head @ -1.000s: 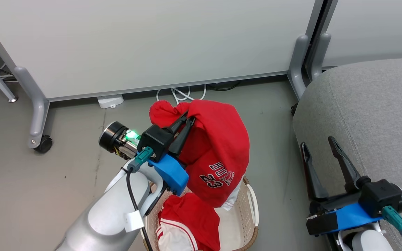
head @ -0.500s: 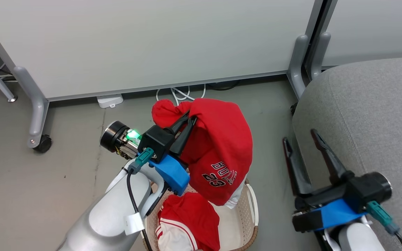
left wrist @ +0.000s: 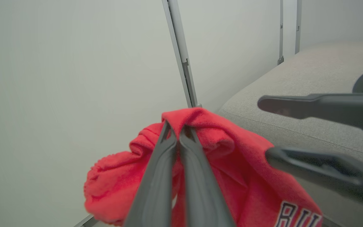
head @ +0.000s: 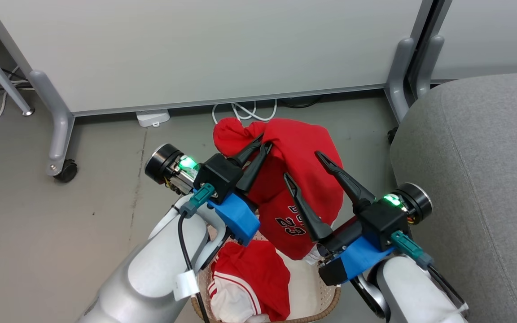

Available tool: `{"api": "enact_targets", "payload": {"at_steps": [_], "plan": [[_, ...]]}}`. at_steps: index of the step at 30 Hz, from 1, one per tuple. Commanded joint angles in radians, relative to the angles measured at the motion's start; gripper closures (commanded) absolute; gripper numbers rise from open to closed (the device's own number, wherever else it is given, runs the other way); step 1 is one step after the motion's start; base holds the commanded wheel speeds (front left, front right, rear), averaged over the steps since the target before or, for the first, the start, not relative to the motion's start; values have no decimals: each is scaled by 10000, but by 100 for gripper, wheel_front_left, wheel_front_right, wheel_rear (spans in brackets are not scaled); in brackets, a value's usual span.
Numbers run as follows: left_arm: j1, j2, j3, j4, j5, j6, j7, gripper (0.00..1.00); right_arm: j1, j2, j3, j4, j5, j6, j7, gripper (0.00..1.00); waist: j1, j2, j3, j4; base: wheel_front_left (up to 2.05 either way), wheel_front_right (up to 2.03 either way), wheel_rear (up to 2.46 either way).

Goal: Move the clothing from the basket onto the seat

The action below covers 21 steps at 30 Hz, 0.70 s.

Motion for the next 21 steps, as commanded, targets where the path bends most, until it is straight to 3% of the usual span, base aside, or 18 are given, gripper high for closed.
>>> {"api": "enact_targets", "payload": {"at_steps": [1, 12, 13, 14, 21], "plan": [[-171, -55, -2, -69, 91, -13, -48, 100, -328, -25, 125, 317, -119, 1, -39, 0, -1, -1, 79, 95, 0, 0, 0], [-318, -327, -187, -415, 293, -105, -48, 100, -1684, -22, 225, 2569, -744, 1, -41, 0, -1, -1, 290, 514, 0, 0, 0], [-312, -343, -196, -434, 307, -107, -48, 100, -1738, -24, 205, 2724, -671, 1, -42, 60, -1, -1, 284, 537, 0, 0, 0], [-303, -356, -207, -437, 318, -116, -48, 100, -1808, -21, 193, 2811, -590, 1, -42, 100, -1, -1, 276, 556, 0, 0, 0], [-234, -372, -166, -427, 343, -165, -48, 100, -1828, -21, 180, 2999, -196, 1, -41, 100, -1, -1, 198, 576, 0, 0, 0]]}}
